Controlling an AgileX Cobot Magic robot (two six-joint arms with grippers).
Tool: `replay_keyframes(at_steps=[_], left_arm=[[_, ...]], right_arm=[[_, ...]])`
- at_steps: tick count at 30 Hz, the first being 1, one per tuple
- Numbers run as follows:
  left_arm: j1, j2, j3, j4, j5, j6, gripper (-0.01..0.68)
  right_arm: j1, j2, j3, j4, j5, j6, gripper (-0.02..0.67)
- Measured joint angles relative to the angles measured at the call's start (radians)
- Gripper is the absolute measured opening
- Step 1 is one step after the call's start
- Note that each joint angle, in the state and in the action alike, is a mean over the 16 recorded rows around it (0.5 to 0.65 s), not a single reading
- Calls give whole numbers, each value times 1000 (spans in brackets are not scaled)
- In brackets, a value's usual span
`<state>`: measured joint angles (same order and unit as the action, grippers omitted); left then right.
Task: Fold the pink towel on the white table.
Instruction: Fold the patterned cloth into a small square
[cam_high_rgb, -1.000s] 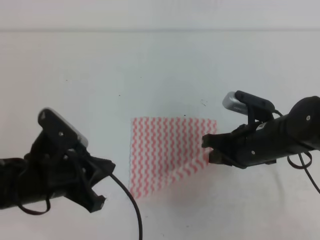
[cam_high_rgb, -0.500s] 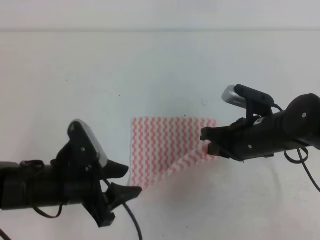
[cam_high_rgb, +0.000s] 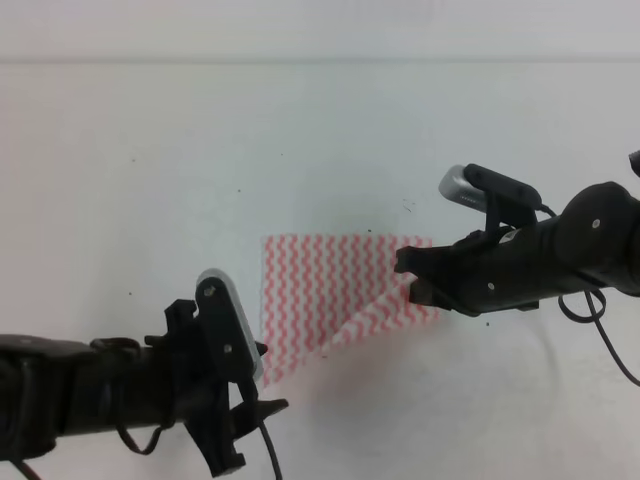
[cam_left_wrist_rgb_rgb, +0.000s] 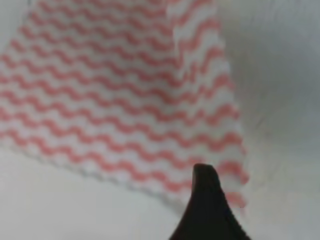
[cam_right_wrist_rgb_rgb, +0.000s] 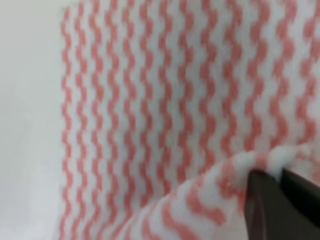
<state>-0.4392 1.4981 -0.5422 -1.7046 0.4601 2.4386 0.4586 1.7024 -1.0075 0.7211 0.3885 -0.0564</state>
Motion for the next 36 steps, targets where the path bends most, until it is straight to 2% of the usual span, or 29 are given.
replay_keyframes(at_steps=[7,18,22,29,36], left_arm=[[-31,63,-3,-30,-77,44,431],[-34,152,-34,-46,-117,105,429],[-34,166,-44,-47,-136,107,405],[-35,171,-54,-47,-151,106,301],[-35,171,-55,-47,-143,106,124]], right_arm=[[0,2,-1,3,-1,0,-16],[0,3,-1,2,6,-1,-16],[0,3,-1,1,10,-1,-16],[0,2,-1,0,21,-1,-16],[0,1,-1,-1,32,-1,-16]])
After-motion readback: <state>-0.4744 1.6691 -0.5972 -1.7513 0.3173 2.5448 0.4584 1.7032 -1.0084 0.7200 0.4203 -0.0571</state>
